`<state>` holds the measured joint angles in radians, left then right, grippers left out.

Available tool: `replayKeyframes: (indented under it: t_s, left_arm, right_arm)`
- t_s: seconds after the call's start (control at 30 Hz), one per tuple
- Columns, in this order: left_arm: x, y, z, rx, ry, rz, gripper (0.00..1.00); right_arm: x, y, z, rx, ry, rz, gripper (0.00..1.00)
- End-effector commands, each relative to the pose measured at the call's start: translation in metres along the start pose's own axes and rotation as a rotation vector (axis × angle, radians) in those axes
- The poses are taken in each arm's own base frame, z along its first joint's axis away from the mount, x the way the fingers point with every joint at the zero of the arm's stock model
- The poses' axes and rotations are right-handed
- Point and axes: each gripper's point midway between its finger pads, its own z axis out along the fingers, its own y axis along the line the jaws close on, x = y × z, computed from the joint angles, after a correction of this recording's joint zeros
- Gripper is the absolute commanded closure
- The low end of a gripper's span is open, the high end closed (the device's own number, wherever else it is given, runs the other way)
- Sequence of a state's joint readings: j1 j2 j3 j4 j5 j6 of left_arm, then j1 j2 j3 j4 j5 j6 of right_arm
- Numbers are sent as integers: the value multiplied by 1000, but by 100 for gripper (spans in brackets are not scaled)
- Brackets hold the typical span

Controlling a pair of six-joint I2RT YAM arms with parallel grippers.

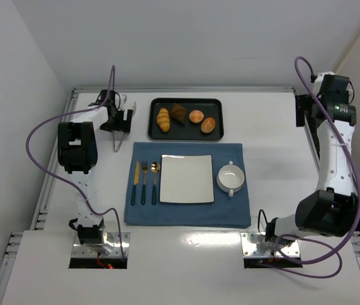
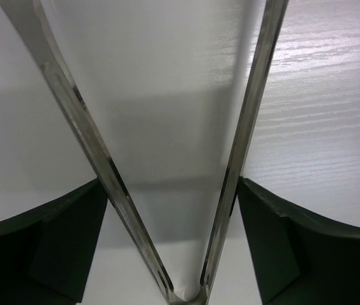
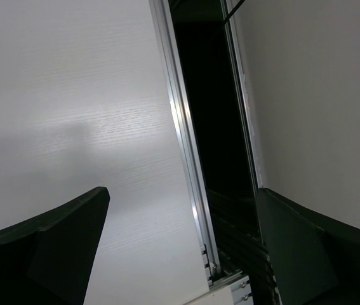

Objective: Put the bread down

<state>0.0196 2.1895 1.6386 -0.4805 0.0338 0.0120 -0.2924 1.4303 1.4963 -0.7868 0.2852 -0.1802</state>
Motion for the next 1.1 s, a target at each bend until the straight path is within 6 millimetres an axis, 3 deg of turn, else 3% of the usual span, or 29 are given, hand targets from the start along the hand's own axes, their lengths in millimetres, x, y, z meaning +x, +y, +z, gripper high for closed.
replayKeyframes:
  t_s: [0.0, 0.03, 0.07, 0.1, 0.13, 0.17, 0.3, 0.4, 0.57, 0.6, 0.7, 0.9, 1.07]
  left_arm:
    - [14, 3, 4, -1, 57, 8, 23]
    - [16, 2, 4, 0, 66, 8, 32]
    - [16, 2, 3, 0, 66, 8, 55]
    - [16, 2, 3, 0, 66, 8, 71]
    - [16, 2, 3, 0, 66, 8, 72]
    - [21, 5, 4, -19, 78, 8, 100]
    - [32, 8, 0, -36, 104, 18, 100]
    - [9, 5, -30, -12, 9, 54, 100]
    - [-50, -7, -108, 51, -217, 150, 100]
    - [-67, -9, -136, 56, -289, 168, 100]
    - [-83, -20, -182, 105, -383, 174, 100]
    - [-68, -48, -207, 192, -369, 187, 100]
    - [-51, -51, -220, 198, -401, 193, 71]
  right_arm:
    - [-15, -4, 4, 6, -35, 20, 0]
    - [-15, -4, 4, 6, -35, 20, 0]
    - [-16, -2, 4, -2, -37, 20, 0]
    - [-16, -2, 4, -2, -38, 20, 0]
    - [-16, -2, 4, -2, -38, 20, 0]
    - [-17, -4, 0, 1, -47, 22, 0]
    - [-16, -5, -5, 3, -54, 24, 0]
    - [-14, -8, -4, 9, -51, 30, 0]
    - [-14, -4, -5, -9, -57, 29, 0]
    - [-15, -6, -9, -7, -66, 32, 0]
    - [-19, -7, -13, -9, -89, 36, 0]
    - [-19, -8, -24, -10, -114, 41, 0]
    - [-17, -5, -31, -26, -133, 43, 0]
